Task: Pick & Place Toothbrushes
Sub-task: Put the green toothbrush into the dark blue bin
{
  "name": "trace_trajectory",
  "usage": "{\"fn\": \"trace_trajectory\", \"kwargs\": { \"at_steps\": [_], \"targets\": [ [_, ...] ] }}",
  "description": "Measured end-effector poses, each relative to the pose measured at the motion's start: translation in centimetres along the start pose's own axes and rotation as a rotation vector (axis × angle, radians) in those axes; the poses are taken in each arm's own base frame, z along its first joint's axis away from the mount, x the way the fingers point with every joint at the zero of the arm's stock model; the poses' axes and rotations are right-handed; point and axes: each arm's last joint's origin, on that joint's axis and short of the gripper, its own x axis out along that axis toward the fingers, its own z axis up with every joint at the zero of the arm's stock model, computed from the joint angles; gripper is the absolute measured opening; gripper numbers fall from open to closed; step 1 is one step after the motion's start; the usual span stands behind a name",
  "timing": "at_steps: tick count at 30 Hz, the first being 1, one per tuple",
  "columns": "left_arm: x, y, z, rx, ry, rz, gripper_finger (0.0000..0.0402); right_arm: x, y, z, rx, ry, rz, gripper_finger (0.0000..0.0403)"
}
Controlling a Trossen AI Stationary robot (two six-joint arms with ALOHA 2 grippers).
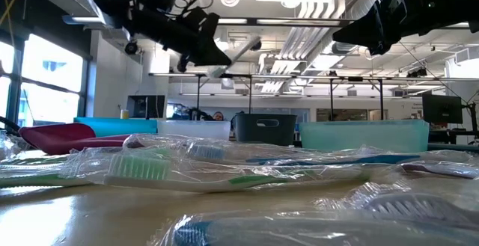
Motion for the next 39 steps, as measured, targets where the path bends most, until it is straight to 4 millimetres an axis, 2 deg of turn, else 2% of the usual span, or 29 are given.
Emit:
{"fn": "trace_trajectory", "kwargs": {
  "at_steps": [5, 9, 18, 25, 31, 39],
  "targets": [
    [2.5, -0.5, 0.7, 0.007, 0.022, -0.014, 0.0, 0.0, 0.0, 0.0, 0.0, 0.0, 0.0, 0.0004],
    [4.3, -0.2, 1.3, 0.028, 0.02, 0.044, 0.0, 0.0, 0.0, 0.0, 0.0, 0.0, 0.0, 0.0004],
    [7.1, 2.0, 1.4, -0.043, 0.016, 0.103, 0.0, 0.0, 0.0, 0.0, -0.001, 0.003, -0.001, 0.0004],
    [9.2, 2.7, -0.8, -0.082, 0.026, 0.095, 0.0, 0.0, 0.0, -0.1, -0.002, 0.006, -0.002, 0.0004],
    [10.1, 3.4, -2.7, -0.157, 0.074, 0.122, 0.0, 0.0, 0.0, -0.1, -0.002, 0.007, -0.003, 0.0004],
    [10.5, 3.4, -3.6, -0.189, 0.084, 0.12, 0.0, 0.0, 0.0, -0.1, -0.002, 0.007, -0.003, 0.0004]
  ]
}}
